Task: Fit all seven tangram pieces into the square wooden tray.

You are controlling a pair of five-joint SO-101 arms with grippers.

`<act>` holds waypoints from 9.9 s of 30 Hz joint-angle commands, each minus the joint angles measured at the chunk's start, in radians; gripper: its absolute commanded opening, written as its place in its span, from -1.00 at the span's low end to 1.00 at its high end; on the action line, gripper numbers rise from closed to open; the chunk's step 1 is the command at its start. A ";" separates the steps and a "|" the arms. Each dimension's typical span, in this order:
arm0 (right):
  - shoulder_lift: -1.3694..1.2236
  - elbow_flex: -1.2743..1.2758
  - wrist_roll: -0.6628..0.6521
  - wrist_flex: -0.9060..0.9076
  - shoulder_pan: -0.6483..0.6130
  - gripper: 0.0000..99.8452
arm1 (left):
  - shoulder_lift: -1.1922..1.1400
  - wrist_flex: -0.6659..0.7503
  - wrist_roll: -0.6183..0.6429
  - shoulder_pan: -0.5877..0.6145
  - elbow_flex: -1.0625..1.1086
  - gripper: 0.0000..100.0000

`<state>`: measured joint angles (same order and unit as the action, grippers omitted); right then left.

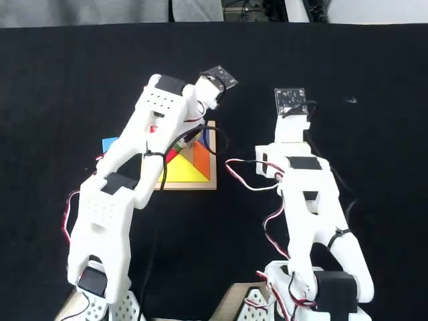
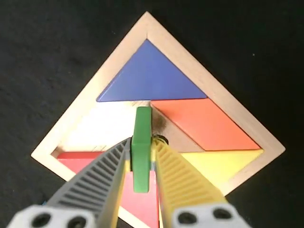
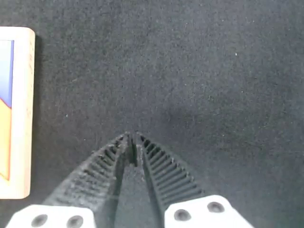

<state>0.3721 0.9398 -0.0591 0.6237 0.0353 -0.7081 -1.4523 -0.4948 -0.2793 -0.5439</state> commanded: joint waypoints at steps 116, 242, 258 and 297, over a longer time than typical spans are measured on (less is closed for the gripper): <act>0.051 -0.028 0.003 -0.021 -0.040 -0.97 | 0.546 1.014 -0.353 0.483 1.050 -0.62; 0.051 -0.018 -0.060 -0.021 -0.089 -0.97 | 0.733 0.178 -0.302 0.300 0.717 -0.78; 0.058 -0.018 -0.054 -0.058 -0.023 -0.97 | 0.278 0.180 -0.835 0.153 0.176 -0.65; 0.053 -0.019 -0.058 -0.083 -0.015 -0.97 | -0.227 -0.005 -0.626 0.205 -0.414 -0.65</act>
<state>0.3721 0.9398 -0.1097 0.5577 0.0061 -0.9444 -1.4569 -1.1224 -0.0890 -0.9076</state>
